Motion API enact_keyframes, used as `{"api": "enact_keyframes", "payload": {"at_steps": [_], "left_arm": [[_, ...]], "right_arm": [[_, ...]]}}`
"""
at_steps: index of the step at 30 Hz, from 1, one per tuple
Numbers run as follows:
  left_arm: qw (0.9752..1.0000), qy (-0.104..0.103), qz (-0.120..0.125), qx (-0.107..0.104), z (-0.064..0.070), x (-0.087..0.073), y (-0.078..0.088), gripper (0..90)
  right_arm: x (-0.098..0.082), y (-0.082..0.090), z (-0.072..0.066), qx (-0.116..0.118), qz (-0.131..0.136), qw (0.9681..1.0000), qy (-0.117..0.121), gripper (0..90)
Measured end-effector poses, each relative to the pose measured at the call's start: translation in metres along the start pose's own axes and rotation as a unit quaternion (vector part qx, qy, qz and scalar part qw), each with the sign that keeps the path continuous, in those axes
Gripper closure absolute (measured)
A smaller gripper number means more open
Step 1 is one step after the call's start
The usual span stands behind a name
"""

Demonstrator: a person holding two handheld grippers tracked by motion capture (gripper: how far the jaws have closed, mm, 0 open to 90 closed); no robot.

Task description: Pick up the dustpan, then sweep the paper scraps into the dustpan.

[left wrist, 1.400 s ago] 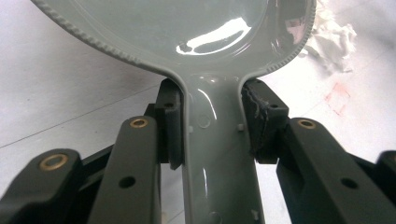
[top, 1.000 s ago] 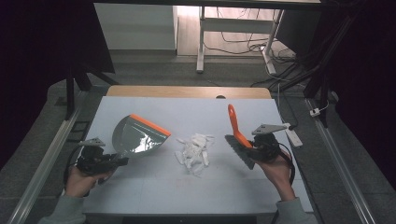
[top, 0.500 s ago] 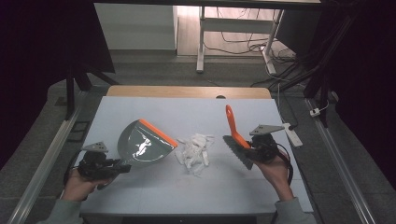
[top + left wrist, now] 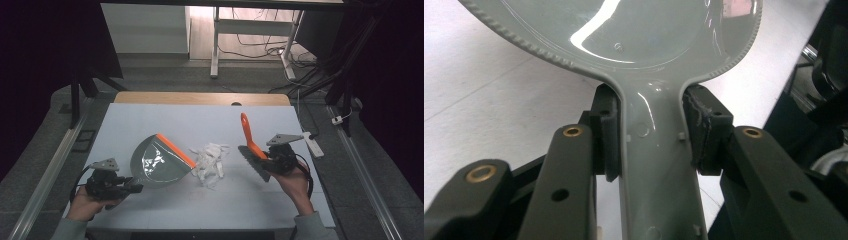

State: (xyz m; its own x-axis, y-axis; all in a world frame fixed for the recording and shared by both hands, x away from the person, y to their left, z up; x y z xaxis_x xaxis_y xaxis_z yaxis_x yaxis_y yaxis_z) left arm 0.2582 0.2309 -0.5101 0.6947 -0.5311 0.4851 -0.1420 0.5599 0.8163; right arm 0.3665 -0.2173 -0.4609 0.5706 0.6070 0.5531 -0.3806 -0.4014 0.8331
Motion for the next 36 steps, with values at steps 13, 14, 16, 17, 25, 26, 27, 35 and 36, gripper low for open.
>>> {"api": "enact_keyframes", "payload": {"at_steps": [13, 14, 16, 17, 25, 26, 27, 35, 36], "left_arm": [[0.9997, -0.018, -0.018, -0.007, 0.005, 0.0, -0.003, 61.8], [0.9996, -0.019, -0.02, -0.008, 0.006, 0.0, -0.004, 61.8], [0.9995, -0.02, -0.024, -0.009, 0.007, 0.0, -0.005, 61.9], [0.9994, -0.021, -0.027, -0.01, 0.008, 0.0, -0.005, 61.8], [0.9984, -0.03, -0.044, -0.015, 0.012, -0.002, -0.007, 61.8], [0.9984, -0.03, -0.046, -0.017, 0.013, -0.003, -0.008, 61.8], [0.9982, -0.031, -0.049, -0.018, 0.014, -0.003, -0.009, 61.8], [0.9972, -0.032, -0.065, -0.019, 0.015, -0.007, -0.011, 61.8], [0.9969, -0.033, -0.069, -0.018, 0.016, -0.007, -0.011, 61.8]], "right_arm": [[0.0, -0.001, 0.0, 0.0, -0.001, 1.0, 0.001, 70.1], [0.0, -0.001, 0.0, 0.0, -0.001, 1.0, 0.001, 70.1], [0.0, -0.001, 0.0, 0.0, -0.001, 1.0, 0.0, 70.2], [0.0, -0.001, 0.0, 0.0, -0.001, 1.0, 0.001, 70.1], [0.001, -0.001, -0.001, 0.0, 0.001, 1.0, 0.002, 70.1], [0.001, -0.001, -0.001, 0.0, 0.001, 1.0, 0.002, 70.1], [0.001, -0.001, -0.001, -0.001, 0.001, 1.0, 0.003, 70.1], [0.002, -0.002, -0.003, 0.0, 0.0, 1.0, 0.004, 70.1], [0.002, -0.002, -0.003, 0.0, 0.0, 1.0, 0.004, 70.1]]}}
Point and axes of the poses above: each handheld gripper's, and its own axes: y roughly backward along the jaws, x roughly out of its top, z roughly to its right, the point moved 4 cm from there along -y, roughly forward along the jaws, and after that the axes turned 13 degrees about -z, right-handed, at the moved point
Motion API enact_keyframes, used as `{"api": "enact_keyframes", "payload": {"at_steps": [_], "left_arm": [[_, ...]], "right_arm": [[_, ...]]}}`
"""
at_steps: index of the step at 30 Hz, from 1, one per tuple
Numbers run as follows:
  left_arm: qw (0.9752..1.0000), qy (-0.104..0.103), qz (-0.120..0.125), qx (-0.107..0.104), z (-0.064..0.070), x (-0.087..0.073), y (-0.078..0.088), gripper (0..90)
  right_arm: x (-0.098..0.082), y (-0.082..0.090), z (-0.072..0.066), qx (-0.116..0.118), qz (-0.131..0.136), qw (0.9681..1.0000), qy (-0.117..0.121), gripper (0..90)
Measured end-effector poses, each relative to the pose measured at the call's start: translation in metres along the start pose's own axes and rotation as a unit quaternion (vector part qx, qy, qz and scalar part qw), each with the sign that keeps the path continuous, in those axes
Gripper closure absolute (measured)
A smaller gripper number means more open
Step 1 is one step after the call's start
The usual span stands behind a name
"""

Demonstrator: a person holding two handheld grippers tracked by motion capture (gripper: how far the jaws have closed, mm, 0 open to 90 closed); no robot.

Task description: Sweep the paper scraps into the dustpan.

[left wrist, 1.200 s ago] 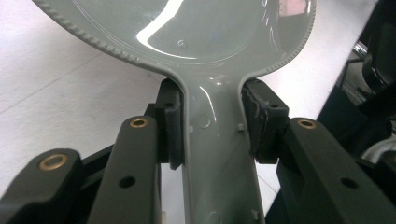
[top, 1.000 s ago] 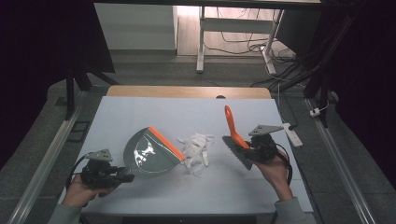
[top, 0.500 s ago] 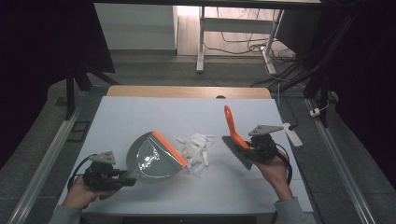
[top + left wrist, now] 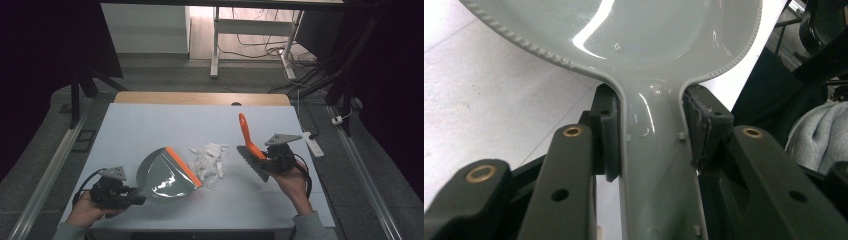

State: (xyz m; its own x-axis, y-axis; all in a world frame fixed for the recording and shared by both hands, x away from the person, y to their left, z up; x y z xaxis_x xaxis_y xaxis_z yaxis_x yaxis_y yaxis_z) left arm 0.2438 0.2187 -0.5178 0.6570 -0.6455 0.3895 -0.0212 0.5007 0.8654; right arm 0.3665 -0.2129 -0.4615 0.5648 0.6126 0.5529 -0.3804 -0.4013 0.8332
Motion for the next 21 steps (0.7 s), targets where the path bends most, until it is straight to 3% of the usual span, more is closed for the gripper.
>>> {"api": "enact_keyframes", "payload": {"at_steps": [21], "left_arm": [[0.999, -0.007, -0.044, 0.001, -0.002, -0.002, -0.013, 61.8]], "right_arm": [[0.003, -0.004, -0.001, -0.001, -0.001, 1.0, 0.0, 70.1]]}}
Point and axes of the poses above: each handheld gripper's, and its own axes: y roughly backward along the jaws, x roughly out of its top, z roughly to its right, the point moved 4 cm from there along -y, roughly forward along the jaws, and after that the axes turned 13 degrees about -z, right-handed, at the moved point
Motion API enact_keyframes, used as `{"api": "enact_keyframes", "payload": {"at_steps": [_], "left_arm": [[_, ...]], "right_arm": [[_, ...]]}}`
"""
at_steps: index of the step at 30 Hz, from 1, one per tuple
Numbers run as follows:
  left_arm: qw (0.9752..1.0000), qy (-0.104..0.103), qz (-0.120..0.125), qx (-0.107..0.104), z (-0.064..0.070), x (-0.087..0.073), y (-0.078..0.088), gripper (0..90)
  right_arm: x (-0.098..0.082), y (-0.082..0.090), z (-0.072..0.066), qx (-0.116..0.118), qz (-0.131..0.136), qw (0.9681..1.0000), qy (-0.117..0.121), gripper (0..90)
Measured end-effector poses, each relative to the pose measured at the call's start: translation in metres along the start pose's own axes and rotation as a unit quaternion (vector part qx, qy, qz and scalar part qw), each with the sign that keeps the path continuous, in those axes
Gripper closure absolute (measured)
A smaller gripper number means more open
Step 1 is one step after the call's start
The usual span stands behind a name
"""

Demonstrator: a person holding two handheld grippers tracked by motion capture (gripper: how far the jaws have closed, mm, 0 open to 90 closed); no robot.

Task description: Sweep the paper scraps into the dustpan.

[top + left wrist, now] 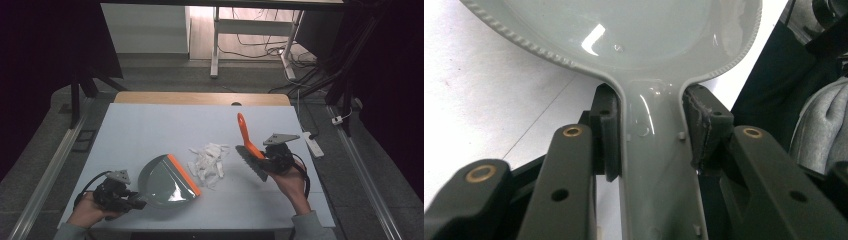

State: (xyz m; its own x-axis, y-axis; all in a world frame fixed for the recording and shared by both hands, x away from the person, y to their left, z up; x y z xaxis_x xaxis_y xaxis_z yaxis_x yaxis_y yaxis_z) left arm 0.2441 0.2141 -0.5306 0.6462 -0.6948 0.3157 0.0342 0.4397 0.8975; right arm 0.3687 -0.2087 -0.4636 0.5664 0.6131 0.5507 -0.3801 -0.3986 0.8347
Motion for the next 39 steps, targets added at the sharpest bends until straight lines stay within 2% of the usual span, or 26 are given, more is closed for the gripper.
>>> {"api": "enact_keyframes", "payload": {"at_steps": [9, 16, 22, 29, 39], "left_arm": [[0.9999, -0.003, -0.011, -0.003, 0.0, 0.001, -0.005, 61.8], [0.9998, -0.004, -0.016, -0.008, -0.001, 0.002, -0.008, 61.8], [0.9998, -0.005, -0.018, -0.011, -0.002, 0.003, -0.009, 61.8], [0.9998, -0.002, -0.016, -0.011, -0.003, 0.003, -0.009, 61.7], [0.9998, -0.001, -0.015, -0.013, -0.003, 0.003, -0.009, 61.8]], "right_arm": [[0.012, -0.01, 0.004, -0.002, 0.001, 0.9999, -0.011, 70.1], [0.03, -0.024, 0.017, -0.018, -0.002, 0.9993, -0.032, 70.2], [0.039, -0.035, 0.022, -0.026, -0.01, 0.9989, -0.038, 70.1], [0.051, -0.052, 0.027, -0.033, -0.02, 0.9985, -0.039, 70.1], [0.064, -0.067, 0.03, -0.045, -0.032, 0.9979, -0.033, 70.2]]}}
Point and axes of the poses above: each handheld gripper's, and its own axes: y roughly backward along the jaws, x roughly out of its top, z roughly to its right, the point moved 4 cm from there along -y, roughly forward along the jaws, and after that the axes turned 13 degrees about -z, right-handed, at the moved point
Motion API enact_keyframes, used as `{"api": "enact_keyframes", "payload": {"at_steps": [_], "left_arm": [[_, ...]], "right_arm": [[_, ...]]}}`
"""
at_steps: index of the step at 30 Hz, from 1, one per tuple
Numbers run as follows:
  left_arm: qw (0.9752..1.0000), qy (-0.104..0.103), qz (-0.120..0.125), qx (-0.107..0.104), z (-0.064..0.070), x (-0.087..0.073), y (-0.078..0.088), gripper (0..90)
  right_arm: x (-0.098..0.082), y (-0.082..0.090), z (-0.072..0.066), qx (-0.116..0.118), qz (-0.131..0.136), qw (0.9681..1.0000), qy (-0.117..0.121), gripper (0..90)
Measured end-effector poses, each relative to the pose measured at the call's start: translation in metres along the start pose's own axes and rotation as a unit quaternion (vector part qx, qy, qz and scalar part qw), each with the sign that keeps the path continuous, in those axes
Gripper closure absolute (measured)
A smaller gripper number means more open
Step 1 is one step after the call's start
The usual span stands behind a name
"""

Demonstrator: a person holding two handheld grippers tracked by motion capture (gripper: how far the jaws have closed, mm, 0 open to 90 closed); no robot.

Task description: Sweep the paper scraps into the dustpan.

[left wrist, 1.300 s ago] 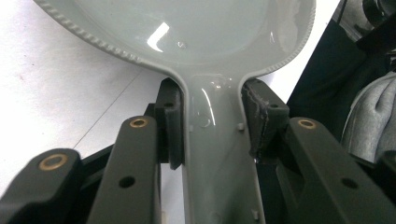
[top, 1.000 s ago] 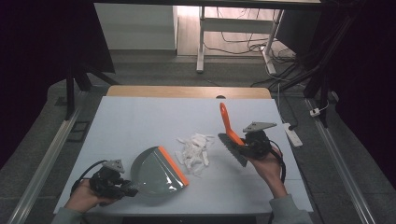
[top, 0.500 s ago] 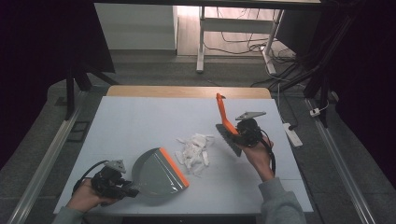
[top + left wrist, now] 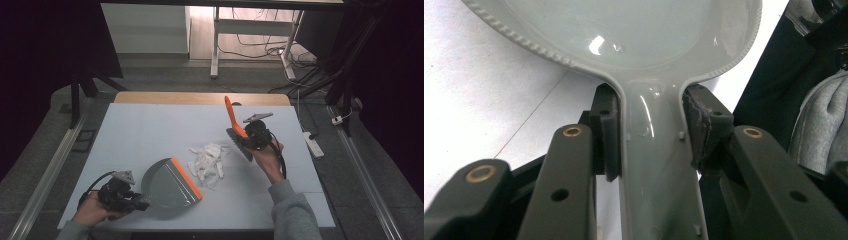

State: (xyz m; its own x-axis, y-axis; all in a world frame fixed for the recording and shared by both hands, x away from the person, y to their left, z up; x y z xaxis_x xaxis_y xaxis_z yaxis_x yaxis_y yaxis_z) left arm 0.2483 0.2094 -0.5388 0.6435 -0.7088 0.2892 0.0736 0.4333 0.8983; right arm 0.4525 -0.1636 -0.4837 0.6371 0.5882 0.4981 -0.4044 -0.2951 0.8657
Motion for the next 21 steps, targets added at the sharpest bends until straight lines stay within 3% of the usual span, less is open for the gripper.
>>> {"api": "enact_keyframes", "payload": {"at_steps": [8, 21], "left_arm": [[1.0, -0.001, 0.0, 0.0, 0.0, 0.001, 0.0, 61.7], [1.0, 0.0, 0.001, -0.003, -0.001, 0.001, -0.001, 61.8]], "right_arm": [[0.006, -0.01, 0.005, -0.007, -0.009, 0.9999, -0.004, 70.1], [0.013, -0.027, -0.002, -0.005, -0.022, 0.9997, 0.002, 70.2]]}}
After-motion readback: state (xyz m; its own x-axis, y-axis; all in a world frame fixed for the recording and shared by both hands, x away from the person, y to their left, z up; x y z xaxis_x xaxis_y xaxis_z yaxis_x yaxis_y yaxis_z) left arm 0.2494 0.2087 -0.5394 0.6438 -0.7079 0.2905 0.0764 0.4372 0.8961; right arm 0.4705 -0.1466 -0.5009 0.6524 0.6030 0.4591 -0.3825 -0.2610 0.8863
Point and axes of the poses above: each handheld gripper's, and its own axes: y roughly backward along the jaws, x roughly out of its top, z roughly to its right, the point moved 4 cm from there along -y, roughly forward along the jaws, and after that the axes turned 13 degrees about -z, right-handed, at the moved point
